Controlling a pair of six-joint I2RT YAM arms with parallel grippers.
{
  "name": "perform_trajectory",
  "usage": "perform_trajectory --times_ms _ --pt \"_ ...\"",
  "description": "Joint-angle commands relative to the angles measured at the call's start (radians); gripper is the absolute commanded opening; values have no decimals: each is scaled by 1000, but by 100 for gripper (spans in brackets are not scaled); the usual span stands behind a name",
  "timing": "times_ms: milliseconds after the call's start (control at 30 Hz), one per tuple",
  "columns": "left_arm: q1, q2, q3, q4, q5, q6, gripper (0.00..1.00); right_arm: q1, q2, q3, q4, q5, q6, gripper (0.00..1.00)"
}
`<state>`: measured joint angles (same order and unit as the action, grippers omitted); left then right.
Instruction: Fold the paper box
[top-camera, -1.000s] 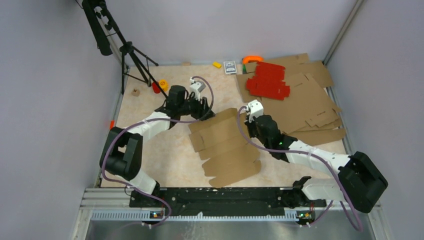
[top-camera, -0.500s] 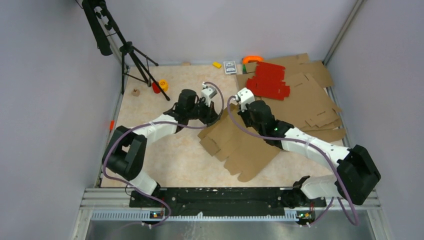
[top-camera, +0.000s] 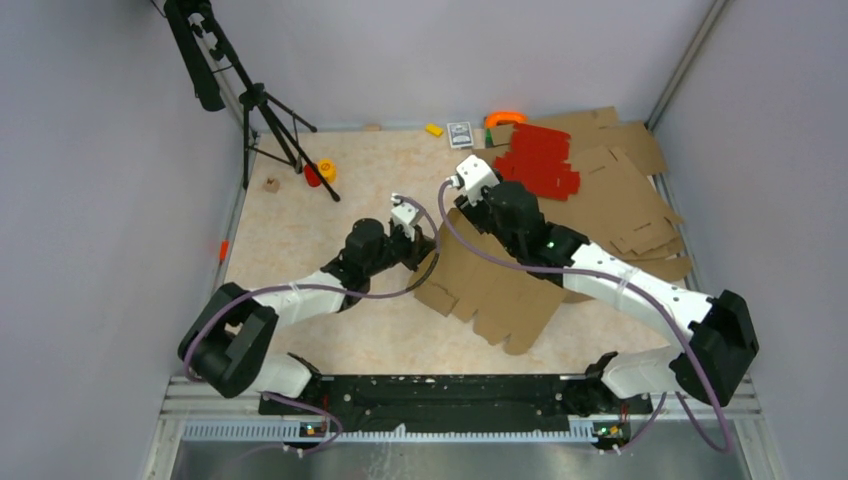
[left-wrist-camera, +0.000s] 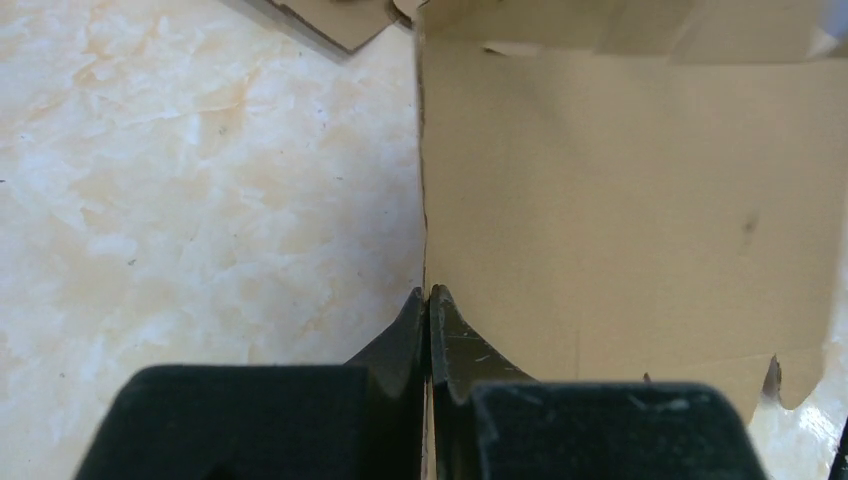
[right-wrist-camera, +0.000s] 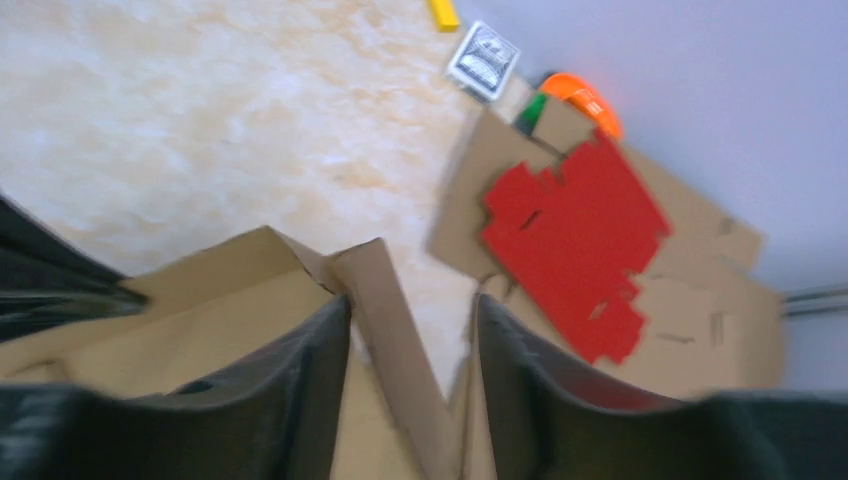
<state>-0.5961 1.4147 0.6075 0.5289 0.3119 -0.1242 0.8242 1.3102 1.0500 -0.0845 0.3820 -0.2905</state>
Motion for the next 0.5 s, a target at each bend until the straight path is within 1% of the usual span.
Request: perform_trajectory --times_ms 0,67,100,133,200,333,400,467 --pt "-16 -60 -71 232 -68 -18 0 -5 2 82 -90 147 38 63" --pt "-21 -74 -96 257 -97 -13 0 -37 -10 92 -147 122 131 76" --pt "-25 -80 -108 274 -113 -7 0 -57 -24 82 -167 99 180 86" --pt "-28 -85 -118 286 -125 2 0 -79 -48 61 -179 72 222 90" --pt "-34 -90 -125 291 -137 16 0 -126 -110 2 -186 -6 278 92" --pt "-46 -86 -121 282 -148 38 0 -254 -240 -140 -197 -166 475 93" --pt "-48 -85 -118 273 -149 40 0 -311 -293 -213 -205 -205 554 94" --pt "-50 -84 -117 270 -153 41 0 -341 -348 -295 -194 -211 596 94"
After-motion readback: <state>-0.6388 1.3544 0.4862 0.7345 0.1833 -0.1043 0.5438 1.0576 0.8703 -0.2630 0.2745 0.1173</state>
